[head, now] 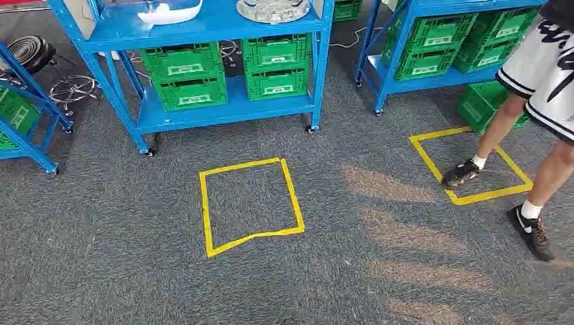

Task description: Take the parts from the cabinet and place them on the table.

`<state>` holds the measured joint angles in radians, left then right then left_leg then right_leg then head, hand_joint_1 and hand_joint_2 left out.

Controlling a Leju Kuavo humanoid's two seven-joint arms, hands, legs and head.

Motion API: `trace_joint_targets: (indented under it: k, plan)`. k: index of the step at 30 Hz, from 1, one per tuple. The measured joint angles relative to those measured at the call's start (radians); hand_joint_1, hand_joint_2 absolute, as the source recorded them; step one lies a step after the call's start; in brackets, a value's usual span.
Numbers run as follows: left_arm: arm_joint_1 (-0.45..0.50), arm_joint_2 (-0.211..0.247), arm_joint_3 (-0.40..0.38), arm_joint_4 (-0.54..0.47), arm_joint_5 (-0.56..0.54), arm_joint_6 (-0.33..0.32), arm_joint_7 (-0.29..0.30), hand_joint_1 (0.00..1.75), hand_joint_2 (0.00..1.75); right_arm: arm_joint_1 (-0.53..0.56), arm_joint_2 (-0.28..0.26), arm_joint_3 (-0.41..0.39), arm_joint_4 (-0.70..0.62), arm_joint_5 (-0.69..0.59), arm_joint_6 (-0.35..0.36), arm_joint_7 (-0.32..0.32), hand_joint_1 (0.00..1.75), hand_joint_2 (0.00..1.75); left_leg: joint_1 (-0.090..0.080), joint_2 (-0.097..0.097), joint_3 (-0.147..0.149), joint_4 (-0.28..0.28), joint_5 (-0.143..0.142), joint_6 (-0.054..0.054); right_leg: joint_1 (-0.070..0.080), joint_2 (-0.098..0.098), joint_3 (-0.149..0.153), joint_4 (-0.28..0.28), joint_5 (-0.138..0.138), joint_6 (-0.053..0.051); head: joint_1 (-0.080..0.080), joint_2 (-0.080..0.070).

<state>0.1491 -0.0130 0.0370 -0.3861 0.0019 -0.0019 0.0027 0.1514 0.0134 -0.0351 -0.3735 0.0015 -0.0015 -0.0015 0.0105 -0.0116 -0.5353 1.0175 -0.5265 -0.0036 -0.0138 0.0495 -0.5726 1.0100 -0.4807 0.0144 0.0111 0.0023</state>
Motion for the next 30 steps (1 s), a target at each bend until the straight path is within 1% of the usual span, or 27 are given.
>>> trace_joint_targets:
  k: [1, 2, 9, 12, 17, 18, 19, 30]
  plan:
    - [0.000, 0.000, 0.000, 0.000, 0.000, 0.000, 0.000, 0.00, 1.75, 0.000, 0.000, 0.000, 0.000, 0.000, 0.000, 0.000, 0.00, 0.00, 0.000, 0.000, 0.000, 0.000, 0.000, 0.000, 0.000, 0.000, 0.000, 0.000, 0.000, 0.000, 0.000, 0.000]
    - [0.000, 0.000, 0.000, 0.000, 0.000, 0.000, 0.000, 0.00, 1.75, 0.000, 0.000, 0.000, 0.000, 0.000, 0.000, 0.000, 0.00, 1.75, 0.000, 0.000, 0.000, 0.000, 0.000, 0.000, 0.000, 0.000, 0.000, 0.000, 0.000, 0.000, 0.000, 0.000]
    - [0.001, 0.000, 0.000, 0.000, 0.000, 0.000, 0.000, 0.00, 1.75, -0.007, -0.001, 0.005, -0.003, 0.004, -0.001, 0.000, 0.00, 1.75, 0.000, -0.001, -0.001, -0.001, 0.000, 0.000, 0.000, -0.001, 0.000, 0.000, 0.000, 0.000, 0.000, 0.000]
    - [-0.008, 0.000, 0.001, 0.003, -0.023, 0.003, 0.005, 0.00, 1.75, -0.062, -0.009, 0.005, -0.006, 0.058, -0.005, -0.011, 0.00, 1.75, 0.000, 0.000, -0.001, -0.001, 0.000, 0.000, 0.000, 0.001, -0.001, 0.000, 0.000, 0.000, 0.000, 0.000]
    - [-0.026, 0.000, 0.010, 0.016, -0.076, 0.008, 0.025, 0.00, 1.75, -0.171, -0.032, 0.005, -0.011, 0.190, -0.023, -0.034, 0.00, 1.75, 0.000, -0.001, 0.000, 0.000, 0.002, -0.001, 0.000, -0.001, 0.001, 0.000, 0.002, 0.002, 0.000, 0.000]
    - [-0.030, 0.000, 0.012, 0.020, -0.087, 0.008, 0.029, 0.00, 1.75, -0.193, -0.035, 0.005, -0.011, 0.217, -0.026, -0.039, 0.00, 0.00, 0.000, -0.001, 0.000, 0.000, 0.002, -0.001, 0.000, -0.001, 0.001, 0.000, 0.002, 0.002, 0.000, 0.000]
    - [-0.034, 0.000, 0.017, 0.024, -0.100, 0.008, 0.034, 0.00, 0.00, -0.220, -0.042, 0.005, -0.012, 0.250, -0.032, -0.044, 0.00, 0.00, 0.000, -0.001, 0.000, 0.000, 0.002, -0.001, 0.000, -0.001, 0.001, 0.000, 0.002, 0.002, 0.000, 0.000]
    - [-0.091, 0.000, 0.086, 0.071, -0.202, 0.012, 0.047, 0.00, 0.00, -0.509, -0.098, 0.037, -0.036, 0.517, -0.085, -0.080, 0.00, 0.00, 0.000, -0.002, 0.000, 0.000, 0.004, -0.003, 0.000, -0.001, 0.001, 0.001, 0.004, 0.003, 0.000, 0.000]
